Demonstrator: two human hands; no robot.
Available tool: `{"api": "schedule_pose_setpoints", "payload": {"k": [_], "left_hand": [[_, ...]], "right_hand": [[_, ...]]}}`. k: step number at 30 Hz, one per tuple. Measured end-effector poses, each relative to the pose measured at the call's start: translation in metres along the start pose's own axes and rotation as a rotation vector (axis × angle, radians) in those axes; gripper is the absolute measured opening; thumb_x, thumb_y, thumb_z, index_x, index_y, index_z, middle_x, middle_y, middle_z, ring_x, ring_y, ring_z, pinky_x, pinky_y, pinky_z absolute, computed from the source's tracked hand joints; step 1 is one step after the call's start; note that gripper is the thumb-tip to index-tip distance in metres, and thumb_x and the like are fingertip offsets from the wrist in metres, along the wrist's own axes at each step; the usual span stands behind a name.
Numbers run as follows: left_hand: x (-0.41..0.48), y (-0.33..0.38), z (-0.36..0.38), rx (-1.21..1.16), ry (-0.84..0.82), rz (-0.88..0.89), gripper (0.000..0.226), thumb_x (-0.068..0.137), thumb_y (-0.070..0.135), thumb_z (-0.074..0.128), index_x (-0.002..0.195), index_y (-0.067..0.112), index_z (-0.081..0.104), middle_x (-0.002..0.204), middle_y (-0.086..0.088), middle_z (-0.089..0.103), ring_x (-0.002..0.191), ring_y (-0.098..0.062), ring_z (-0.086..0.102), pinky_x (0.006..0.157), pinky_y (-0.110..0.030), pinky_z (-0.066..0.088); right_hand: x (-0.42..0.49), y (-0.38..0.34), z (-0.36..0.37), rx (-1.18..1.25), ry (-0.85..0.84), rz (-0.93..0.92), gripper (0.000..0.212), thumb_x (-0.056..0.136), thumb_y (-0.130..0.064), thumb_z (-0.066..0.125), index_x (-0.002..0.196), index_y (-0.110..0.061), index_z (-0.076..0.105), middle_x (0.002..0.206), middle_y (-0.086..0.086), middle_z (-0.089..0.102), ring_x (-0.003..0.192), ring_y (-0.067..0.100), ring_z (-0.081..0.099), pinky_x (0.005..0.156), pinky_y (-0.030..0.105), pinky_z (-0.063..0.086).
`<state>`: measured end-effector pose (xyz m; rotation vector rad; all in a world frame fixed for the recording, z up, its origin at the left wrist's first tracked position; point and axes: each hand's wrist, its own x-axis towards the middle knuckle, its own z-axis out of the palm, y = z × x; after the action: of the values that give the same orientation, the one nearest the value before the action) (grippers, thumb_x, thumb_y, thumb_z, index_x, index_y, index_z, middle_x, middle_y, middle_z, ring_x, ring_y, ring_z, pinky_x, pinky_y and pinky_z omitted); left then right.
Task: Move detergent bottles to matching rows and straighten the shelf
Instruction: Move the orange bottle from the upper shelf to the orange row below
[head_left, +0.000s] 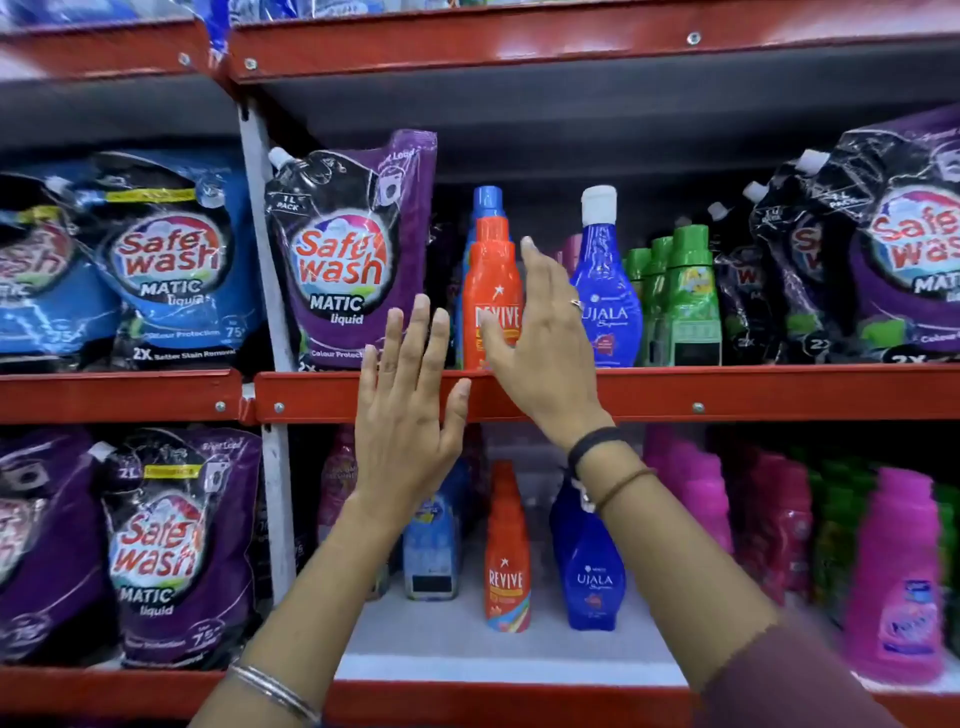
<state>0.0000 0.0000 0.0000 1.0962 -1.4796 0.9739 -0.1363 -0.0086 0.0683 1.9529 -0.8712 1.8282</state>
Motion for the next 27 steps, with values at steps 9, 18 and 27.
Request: {"api": "schedule_pose_setpoints", "payload": {"k": [9,18,27], "left_hand": [[-0.012,-0.028,0.031,0.102,-0.049,-0.064,0.061,0.099,0.044,0.027,0.153,0.019,0.014,0.162,0.001,0.013,0.150,-0.014,0.002,0.122,-0.037,-0.003],[-0.014,-0.034,0.038,0.151,-0.007,-0.012,0.061,0.100,0.045,0.028,0.153,0.018,0.016,0.161,-0.002,0.018,0.150,-0.016,0.006,0.122,-0.041,0.003],[-0.013,-0.032,0.036,0.160,-0.006,-0.009,0.060,0.101,0.046,0.024,0.153,0.018,0.017,0.161,-0.002,0.019,0.150,-0.018,0.008,0.122,-0.040,0.002]], "right_hand": [[0.009,-0.005,0.037,-0.284,-0.015,0.193,0.092,0.075,-0.049,0.069,0.140,-0.001,0.024,0.125,0.019,0.045,0.111,0.033,0.050,0.086,0.039,0.047],[0.004,-0.006,0.028,-0.112,0.136,0.113,0.083,0.075,-0.048,0.070,0.136,-0.005,0.034,0.125,0.015,0.050,0.110,0.031,0.054,0.089,0.039,0.047],[-0.010,-0.019,-0.016,0.037,0.288,0.062,0.084,0.072,-0.056,0.069,0.132,-0.004,0.041,0.123,0.012,0.055,0.109,0.020,0.053,0.088,0.013,0.032]]}}
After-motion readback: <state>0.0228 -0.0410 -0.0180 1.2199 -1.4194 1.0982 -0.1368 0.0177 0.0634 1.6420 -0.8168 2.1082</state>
